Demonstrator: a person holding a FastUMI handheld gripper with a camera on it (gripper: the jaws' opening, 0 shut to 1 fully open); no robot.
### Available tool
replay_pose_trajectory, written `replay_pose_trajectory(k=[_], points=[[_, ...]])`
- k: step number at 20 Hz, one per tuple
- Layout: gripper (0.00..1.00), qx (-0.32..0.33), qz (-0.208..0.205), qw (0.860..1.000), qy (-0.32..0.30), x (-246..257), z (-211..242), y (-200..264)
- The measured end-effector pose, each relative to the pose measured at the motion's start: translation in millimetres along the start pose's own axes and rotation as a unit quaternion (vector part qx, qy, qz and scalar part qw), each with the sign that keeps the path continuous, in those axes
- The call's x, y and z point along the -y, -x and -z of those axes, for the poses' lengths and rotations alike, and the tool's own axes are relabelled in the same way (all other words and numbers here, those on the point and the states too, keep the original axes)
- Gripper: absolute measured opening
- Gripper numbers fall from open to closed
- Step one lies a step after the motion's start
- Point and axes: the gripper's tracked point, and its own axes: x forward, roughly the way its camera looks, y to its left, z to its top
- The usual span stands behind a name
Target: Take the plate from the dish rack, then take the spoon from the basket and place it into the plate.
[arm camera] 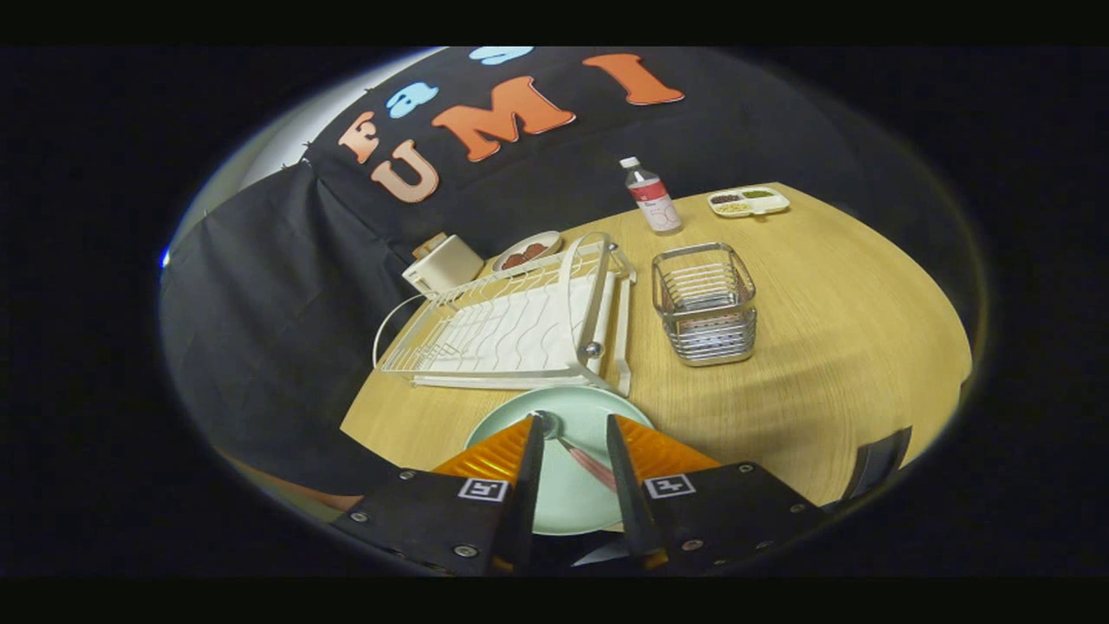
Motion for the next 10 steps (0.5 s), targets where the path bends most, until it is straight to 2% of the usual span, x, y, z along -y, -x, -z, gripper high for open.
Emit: replay_pose_trajectory(k=[1, 7, 10], points=[[0.50, 0.011, 0.004, 1.000, 0.000, 1, -7, 2], [0.73, 0.102, 0.047, 0.993, 0.026, 12, -77, 35], [0.78, 0.159, 0.072, 0.984, 0.046, 12, -121, 59]])
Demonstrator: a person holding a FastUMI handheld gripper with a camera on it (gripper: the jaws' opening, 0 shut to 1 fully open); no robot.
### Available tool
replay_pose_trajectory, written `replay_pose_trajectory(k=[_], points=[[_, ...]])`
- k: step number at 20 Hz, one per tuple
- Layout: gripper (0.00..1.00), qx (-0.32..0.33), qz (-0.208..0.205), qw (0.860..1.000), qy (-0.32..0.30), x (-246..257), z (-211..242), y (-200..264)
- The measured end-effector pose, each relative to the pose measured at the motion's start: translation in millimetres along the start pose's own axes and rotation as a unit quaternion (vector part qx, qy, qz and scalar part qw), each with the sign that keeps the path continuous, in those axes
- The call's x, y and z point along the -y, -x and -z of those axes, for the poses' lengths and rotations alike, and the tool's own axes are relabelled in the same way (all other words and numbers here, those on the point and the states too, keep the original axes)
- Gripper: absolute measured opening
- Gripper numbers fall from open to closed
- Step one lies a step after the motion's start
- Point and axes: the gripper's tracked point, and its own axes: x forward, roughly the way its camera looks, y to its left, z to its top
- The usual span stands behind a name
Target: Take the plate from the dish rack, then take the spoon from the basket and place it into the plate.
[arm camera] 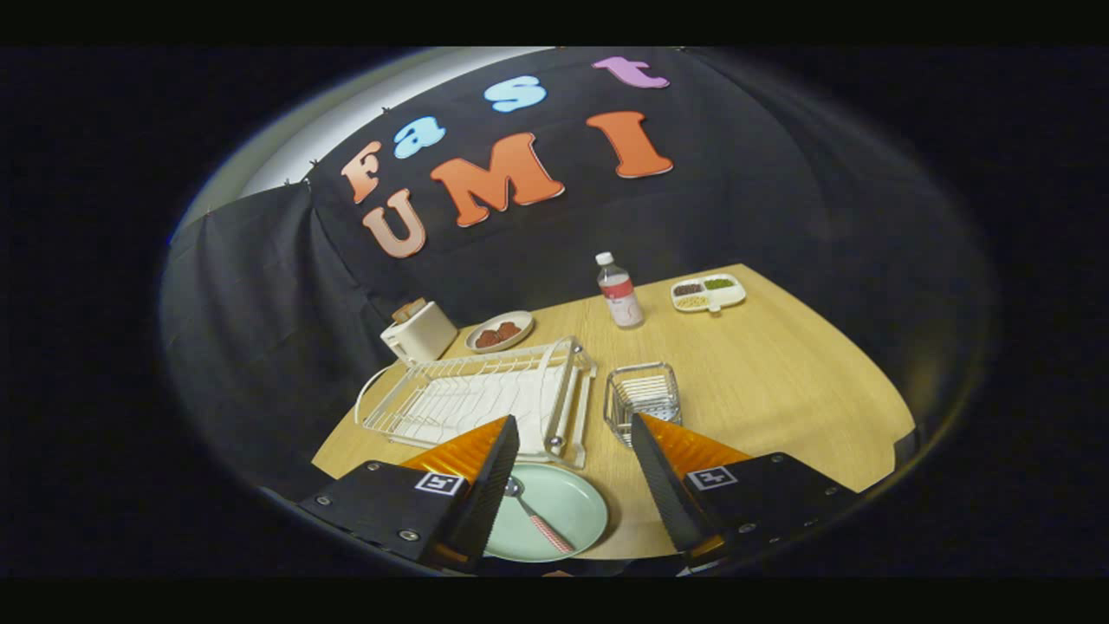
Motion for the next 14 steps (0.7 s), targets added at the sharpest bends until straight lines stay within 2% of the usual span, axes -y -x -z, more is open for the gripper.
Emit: replay_pose_trajectory(k=[4, 9, 12, 14], points=[[0.80, 0.077, 0.027, 0.996, 0.031, 3, -62, 17], [0.87, 0.169, 0.067, 0.979, 0.093, -4, -132, 46], [0.88, 0.192, 0.110, 0.969, 0.110, 4, -150, 56], [0.90, 0.200, 0.124, 0.966, 0.111, 5, -157, 62]])
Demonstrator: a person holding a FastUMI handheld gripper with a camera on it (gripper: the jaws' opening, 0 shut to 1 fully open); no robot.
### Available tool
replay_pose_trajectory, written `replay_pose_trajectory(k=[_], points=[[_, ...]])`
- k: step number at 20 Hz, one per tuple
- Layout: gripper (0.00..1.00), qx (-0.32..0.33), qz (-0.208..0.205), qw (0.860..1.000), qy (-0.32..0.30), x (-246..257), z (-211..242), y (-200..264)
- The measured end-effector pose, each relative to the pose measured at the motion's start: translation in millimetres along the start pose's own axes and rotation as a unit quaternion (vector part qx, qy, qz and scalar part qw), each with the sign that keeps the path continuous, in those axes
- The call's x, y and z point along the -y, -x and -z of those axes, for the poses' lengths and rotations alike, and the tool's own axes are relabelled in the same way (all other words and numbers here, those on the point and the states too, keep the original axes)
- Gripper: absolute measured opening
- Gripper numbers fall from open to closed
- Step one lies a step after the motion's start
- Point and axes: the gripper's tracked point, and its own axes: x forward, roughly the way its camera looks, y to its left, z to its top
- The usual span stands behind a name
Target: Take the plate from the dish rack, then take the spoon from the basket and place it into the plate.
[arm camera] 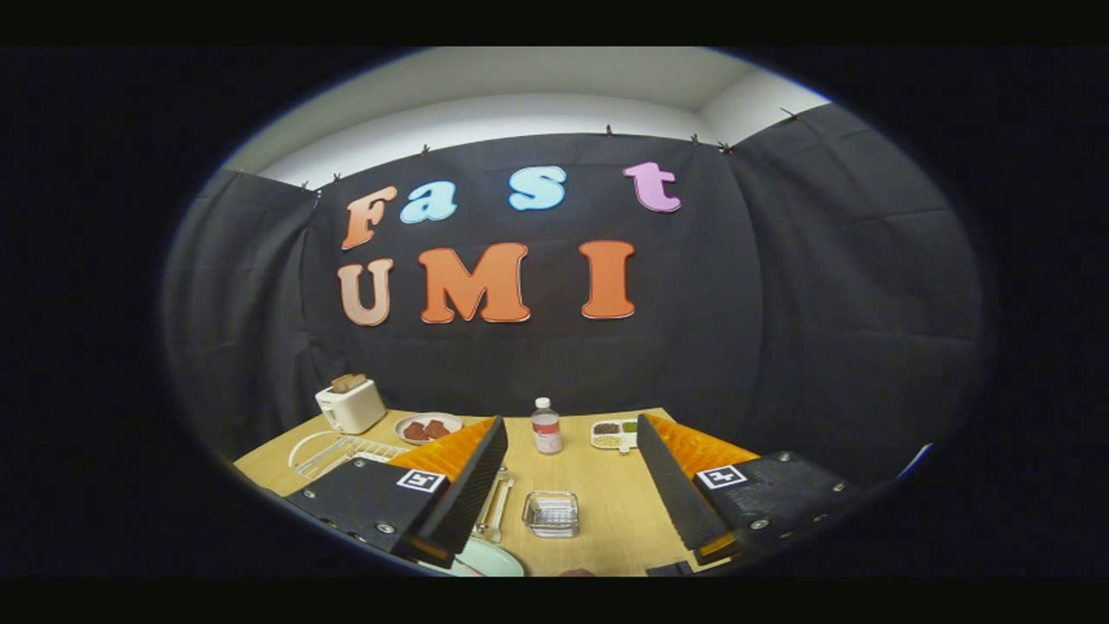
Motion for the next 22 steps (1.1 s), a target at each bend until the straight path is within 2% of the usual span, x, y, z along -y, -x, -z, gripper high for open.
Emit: replay_pose_trajectory(k=[16, 22], points=[[0.90, 0.041, 0.043, 0.998, 0.004, 25, -16, 45], [0.90, 0.036, 0.050, 0.998, 0.006, 23, -11, 51]])
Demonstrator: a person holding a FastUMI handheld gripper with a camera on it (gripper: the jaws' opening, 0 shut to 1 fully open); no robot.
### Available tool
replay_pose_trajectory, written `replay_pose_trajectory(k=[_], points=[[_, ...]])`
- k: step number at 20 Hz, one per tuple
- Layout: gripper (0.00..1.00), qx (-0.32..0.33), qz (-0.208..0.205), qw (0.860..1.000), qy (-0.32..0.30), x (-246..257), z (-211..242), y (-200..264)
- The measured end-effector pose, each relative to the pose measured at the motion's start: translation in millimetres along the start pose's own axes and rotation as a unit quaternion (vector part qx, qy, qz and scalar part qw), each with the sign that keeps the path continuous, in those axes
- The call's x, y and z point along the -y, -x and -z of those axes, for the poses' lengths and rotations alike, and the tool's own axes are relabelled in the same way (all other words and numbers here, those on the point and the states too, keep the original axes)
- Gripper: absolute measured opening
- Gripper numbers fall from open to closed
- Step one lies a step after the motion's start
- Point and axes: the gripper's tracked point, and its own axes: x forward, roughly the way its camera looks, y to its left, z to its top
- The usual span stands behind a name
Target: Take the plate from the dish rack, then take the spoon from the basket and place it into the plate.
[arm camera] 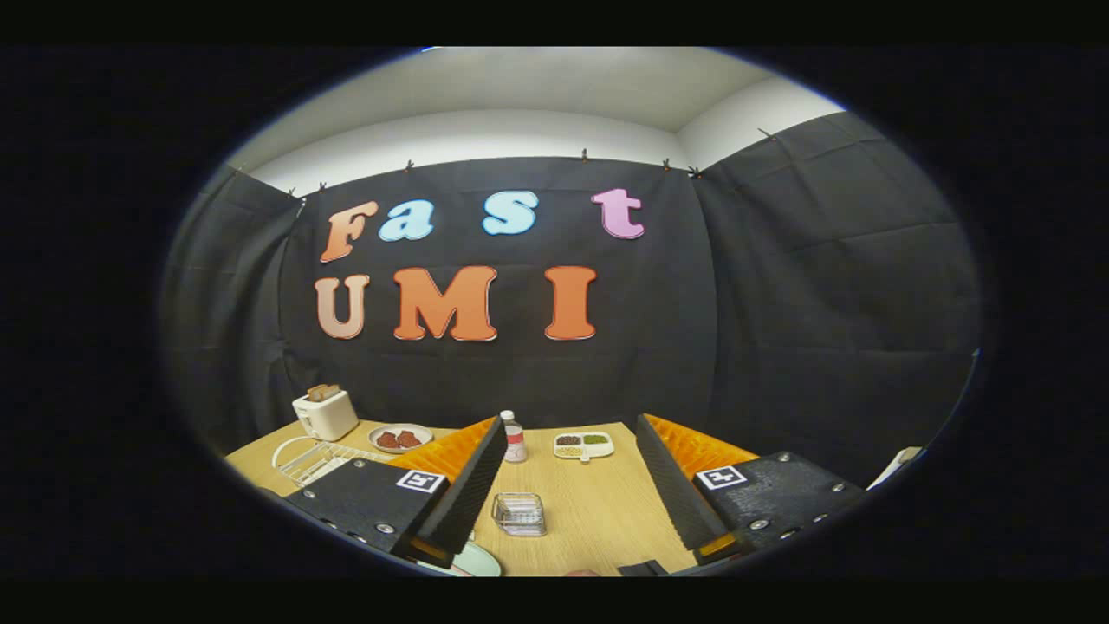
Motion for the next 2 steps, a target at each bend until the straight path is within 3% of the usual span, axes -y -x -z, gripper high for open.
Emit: replay_pose_trajectory(k=[2], points=[[0.90, 0.000, -0.003, 1.000, 0.003, -3.0, 1.3, 0.6]])
